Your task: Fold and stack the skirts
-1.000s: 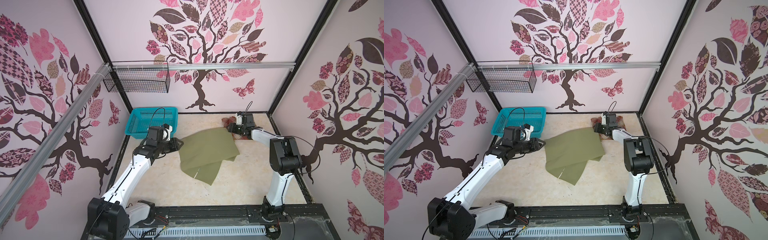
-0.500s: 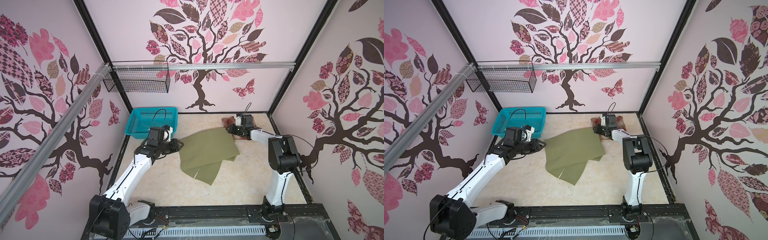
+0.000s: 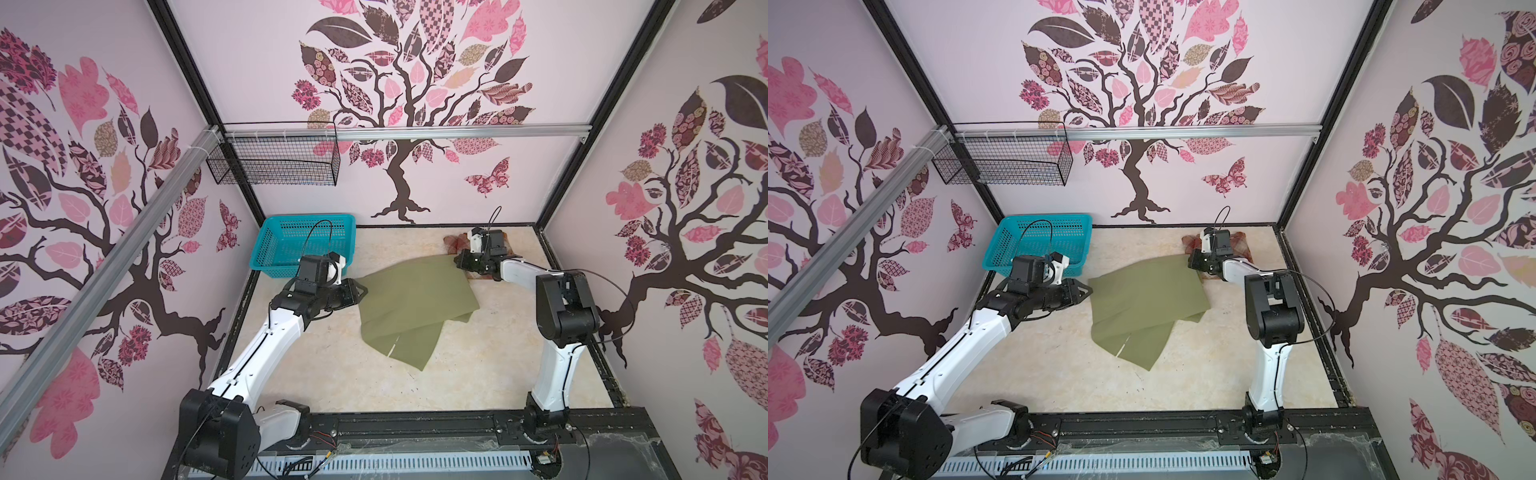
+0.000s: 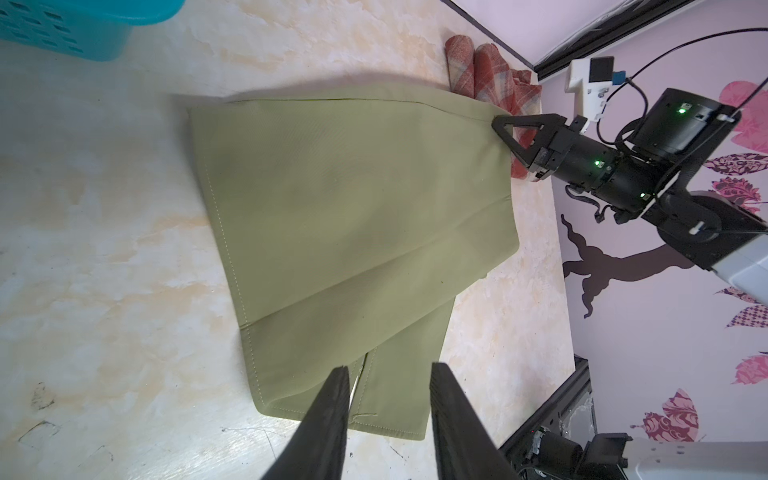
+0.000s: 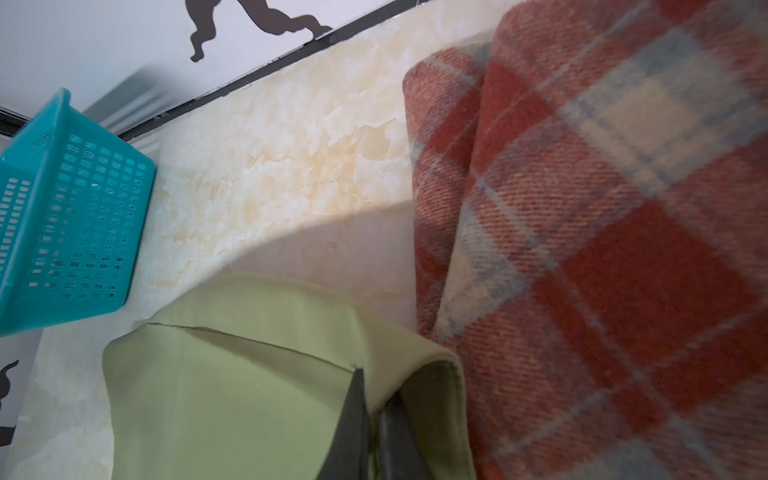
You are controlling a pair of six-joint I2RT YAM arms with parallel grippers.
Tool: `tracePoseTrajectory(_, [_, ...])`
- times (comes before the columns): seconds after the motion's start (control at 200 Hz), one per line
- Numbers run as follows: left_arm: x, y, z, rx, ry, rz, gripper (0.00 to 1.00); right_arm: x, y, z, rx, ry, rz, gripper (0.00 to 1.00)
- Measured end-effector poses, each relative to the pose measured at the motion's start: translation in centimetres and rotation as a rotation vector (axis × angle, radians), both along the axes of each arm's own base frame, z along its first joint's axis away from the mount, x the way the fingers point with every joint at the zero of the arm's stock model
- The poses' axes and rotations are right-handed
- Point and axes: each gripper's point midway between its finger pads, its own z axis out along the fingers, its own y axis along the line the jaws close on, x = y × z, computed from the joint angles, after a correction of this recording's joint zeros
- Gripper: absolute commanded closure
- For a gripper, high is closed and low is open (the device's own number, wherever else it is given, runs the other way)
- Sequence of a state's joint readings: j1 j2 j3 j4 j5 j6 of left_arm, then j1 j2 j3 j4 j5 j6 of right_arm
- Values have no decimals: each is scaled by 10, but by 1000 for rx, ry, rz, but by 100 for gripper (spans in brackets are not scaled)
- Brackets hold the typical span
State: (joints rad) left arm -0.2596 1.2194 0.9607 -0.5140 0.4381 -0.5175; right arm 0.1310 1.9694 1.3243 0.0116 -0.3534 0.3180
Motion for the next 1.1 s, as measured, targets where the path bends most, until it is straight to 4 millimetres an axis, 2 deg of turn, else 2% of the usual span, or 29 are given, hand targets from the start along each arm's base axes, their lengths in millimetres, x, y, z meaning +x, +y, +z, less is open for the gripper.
tracePoseTrajectory(0.08, [1, 1, 1, -1, -4, 8, 64, -3, 2, 31, 7, -44, 8, 100])
tracePoseTrajectory(0.175, [1, 2, 4, -2, -11, 15, 64, 1, 5, 87, 17, -126, 14, 100])
tracePoseTrajectory(0.265, [2, 2, 6, -4, -13, 23, 64, 12, 9, 155, 27, -238, 23, 100])
tracePoseTrajectory(0.38, [6, 2, 18, -10, -36, 33, 64, 18, 9, 256, 28, -399, 28, 100])
tracePoseTrajectory(0.465, [11, 2, 29, -15, -65, 41, 64, 7, 11, 333, 26, -526, 38, 100])
tracePoseTrajectory(0.535, [12, 3, 35, -18, -81, 48, 64, -10, 15, 385, 22, -627, 42, 100])
tracePoseTrajectory(0.58, [11, 4, 37, -19, -88, 52, 64, -22, 23, 407, 18, -674, 53, 100])
tracePoseTrajectory(0.625, [10, 4, 39, -19, -94, 54, 64, -35, 39, 415, 9, -696, 76, 100])
tracePoseTrajectory(0.685, [10, 5, 42, -18, -101, 58, 64, -52, 68, 403, -1, -677, 123, 100])
tracePoseTrajectory(0.74, [9, 7, 43, -15, -107, 62, 64, -69, 102, 372, -12, -632, 181, 100])
tracePoseTrajectory(0.81, [7, 10, 45, -7, -115, 74, 64, -92, 140, 311, -41, -549, 250, 100])
tracePoseTrajectory(0.89, [2, 15, 46, 8, -124, 92, 64, -127, 175, 215, -85, -412, 322, 100])
tracePoseTrajectory(0.945, [-3, 20, 44, 22, -119, 107, 64, -151, 186, 148, -110, -303, 354, 100])
tracePoseTrajectory(1.005, [-10, 26, 40, 41, -113, 125, 64, -176, 185, 82, -137, -186, 363, 100])
tracePoseTrajectory(1.06, [-17, 30, 33, 56, -101, 137, 64, -199, 177, 35, -169, -95, 353, 100])
tracePoseTrajectory(1.08, [-20, 32, 31, 63, -96, 142, 64, -205, 175, 24, -174, -75, 350, 100])
tracePoseTrajectory(1.1, [-22, 34, 29, 67, -91, 145, 64, -212, 174, 13, -176, -53, 349, 95])
